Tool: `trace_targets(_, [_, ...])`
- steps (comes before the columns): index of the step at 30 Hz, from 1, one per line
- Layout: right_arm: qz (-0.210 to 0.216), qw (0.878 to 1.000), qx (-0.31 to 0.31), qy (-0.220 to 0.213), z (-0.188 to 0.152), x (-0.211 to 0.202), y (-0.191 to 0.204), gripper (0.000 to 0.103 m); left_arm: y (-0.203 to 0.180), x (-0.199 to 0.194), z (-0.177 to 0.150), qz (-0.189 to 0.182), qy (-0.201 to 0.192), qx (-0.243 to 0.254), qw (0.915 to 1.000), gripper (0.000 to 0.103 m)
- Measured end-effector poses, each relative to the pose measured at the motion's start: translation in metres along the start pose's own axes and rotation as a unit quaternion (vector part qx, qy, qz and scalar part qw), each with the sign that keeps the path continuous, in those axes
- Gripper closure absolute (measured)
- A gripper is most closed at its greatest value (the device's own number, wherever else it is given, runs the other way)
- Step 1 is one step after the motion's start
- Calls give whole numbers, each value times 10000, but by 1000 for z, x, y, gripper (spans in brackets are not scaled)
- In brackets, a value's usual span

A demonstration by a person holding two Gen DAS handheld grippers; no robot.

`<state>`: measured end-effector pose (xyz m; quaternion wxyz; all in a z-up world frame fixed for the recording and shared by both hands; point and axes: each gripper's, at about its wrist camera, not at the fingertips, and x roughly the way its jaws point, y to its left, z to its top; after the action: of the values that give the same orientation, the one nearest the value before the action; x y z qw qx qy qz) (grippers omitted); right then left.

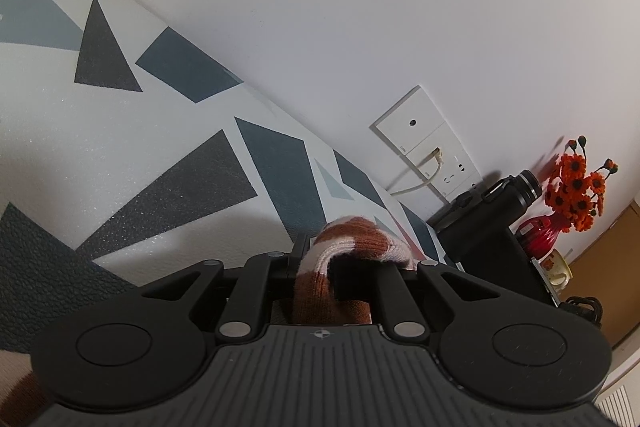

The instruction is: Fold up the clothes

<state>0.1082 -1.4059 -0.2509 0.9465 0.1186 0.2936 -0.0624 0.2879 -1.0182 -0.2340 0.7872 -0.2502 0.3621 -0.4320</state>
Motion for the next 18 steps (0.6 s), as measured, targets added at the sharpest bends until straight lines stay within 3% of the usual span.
trace_targets(18, [51,10000,81,-24,0,0,-3,77,-2,0,-4,90,-68,112,9999,91])
